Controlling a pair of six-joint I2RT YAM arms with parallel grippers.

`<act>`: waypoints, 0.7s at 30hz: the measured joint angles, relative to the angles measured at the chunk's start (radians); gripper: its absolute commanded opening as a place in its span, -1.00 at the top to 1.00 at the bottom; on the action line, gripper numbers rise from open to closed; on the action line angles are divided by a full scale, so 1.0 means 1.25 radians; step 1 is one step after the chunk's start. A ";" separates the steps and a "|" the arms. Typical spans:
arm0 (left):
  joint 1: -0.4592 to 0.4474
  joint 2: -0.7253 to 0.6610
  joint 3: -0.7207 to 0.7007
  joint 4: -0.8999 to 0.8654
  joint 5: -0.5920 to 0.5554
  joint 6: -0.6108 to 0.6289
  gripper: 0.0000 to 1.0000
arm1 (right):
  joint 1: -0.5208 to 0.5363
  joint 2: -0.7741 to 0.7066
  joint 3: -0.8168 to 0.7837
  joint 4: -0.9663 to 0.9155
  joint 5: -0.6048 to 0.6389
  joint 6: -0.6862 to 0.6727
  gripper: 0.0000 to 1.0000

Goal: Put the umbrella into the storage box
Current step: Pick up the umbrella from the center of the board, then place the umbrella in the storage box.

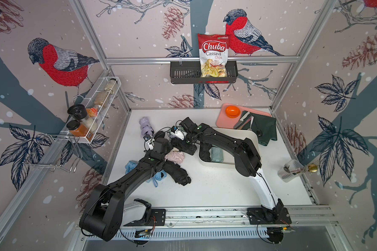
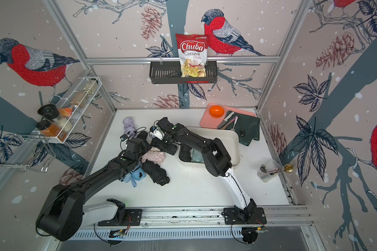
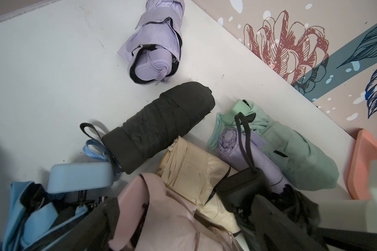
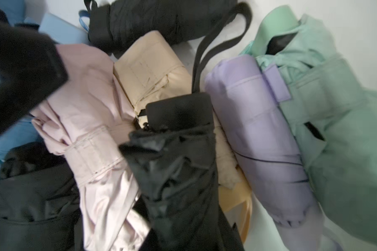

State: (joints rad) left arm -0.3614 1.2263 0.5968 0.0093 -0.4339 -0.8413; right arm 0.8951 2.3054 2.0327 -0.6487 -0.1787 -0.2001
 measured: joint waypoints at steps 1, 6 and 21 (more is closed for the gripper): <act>0.000 -0.004 0.000 0.000 -0.002 0.000 -0.97 | 0.000 -0.014 -0.004 0.003 0.006 0.014 0.84; 0.000 -0.026 0.000 -0.003 -0.009 0.000 -0.98 | -0.003 -0.074 -0.017 0.025 0.052 0.080 1.00; -0.004 -0.033 0.029 0.013 0.095 0.056 -0.99 | -0.130 -0.388 -0.295 0.113 0.144 0.391 1.00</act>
State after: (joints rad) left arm -0.3668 1.1854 0.6334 0.0250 -0.3153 -0.7715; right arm 0.7330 1.8198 1.6634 -0.5072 0.0010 0.2890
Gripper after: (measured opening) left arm 0.992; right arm 0.185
